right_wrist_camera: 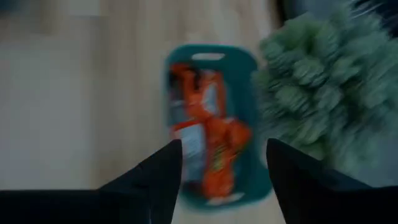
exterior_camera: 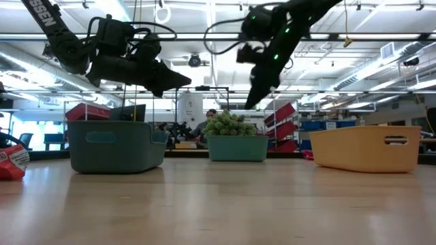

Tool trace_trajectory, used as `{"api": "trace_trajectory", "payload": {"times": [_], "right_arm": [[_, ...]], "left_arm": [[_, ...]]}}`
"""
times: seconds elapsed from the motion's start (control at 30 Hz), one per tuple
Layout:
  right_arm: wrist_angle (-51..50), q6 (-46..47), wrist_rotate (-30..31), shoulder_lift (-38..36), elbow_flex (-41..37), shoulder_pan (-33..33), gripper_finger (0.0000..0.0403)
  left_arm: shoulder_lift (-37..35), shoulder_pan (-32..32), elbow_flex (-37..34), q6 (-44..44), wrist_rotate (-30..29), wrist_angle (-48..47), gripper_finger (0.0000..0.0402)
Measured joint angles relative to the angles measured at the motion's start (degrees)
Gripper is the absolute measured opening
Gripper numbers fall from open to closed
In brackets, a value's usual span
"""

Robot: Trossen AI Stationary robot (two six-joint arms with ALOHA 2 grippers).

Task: Sort candy
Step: Put the orange chocolate into the green bin

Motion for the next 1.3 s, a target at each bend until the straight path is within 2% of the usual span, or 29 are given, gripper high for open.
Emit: {"api": "trace_trajectory", "payload": {"times": [0.1, 0.2, 0.27, 0.3, 0.5, 0.63, 0.77, 1.03, 1.3], "right_arm": [[-0.27, 2.93, -9.63, -3.48, -2.37, -0.07, 0.0179], [0.99, 2.82, -21.88, -5.09, -7.29, 0.43, 0.0097], [4.01, 3.00, -25.76, -5.91, -11.11, 1.26, 0.0033], [5.80, 3.00, -26.46, -6.42, -12.89, 1.77, 0.0018], [17.09, 4.54, -26.37, -9.05, -20.78, 4.09, 0.0006], [20.66, 4.10, -26.38, -10.93, -23.20, 4.57, 0.0005], [20.78, 2.54, -26.20, -11.87, -23.81, 4.48, 0.0001], [21.36, 0.27, -26.20, -12.02, -23.87, 4.50, 0.0001], [21.37, -1.55, -26.20, -11.99, -23.88, 3.66, 0.0001]], "left_arm": [[-0.06, -1.20, 2.31, 1.81, 2.30, -6.48, 0.0002], [-0.06, -3.52, 5.90, 6.04, 2.40, -18.27, 0.0001], [-0.06, -5.70, 9.07, 9.04, 1.38, -26.56, 0.0001], [-0.06, -6.98, 10.84, 10.53, 0.51, -31.11, 0.0001], [-0.05, -16.52, 21.80, 14.32, -9.16, -59.66, 0.0001], [-0.06, -23.48, 28.25, 9.11, -12.41, -77.71, 0.0000], [-0.06, -29.77, 32.20, -0.49, -13.31, -88.61, 0.0000], [-0.06, -40.90, 33.13, -19.92, -11.52, -96.35, 0.0006], [0.86, -49.52, 33.13, -27.78, -12.45, -93.22, 0.0009]]}}
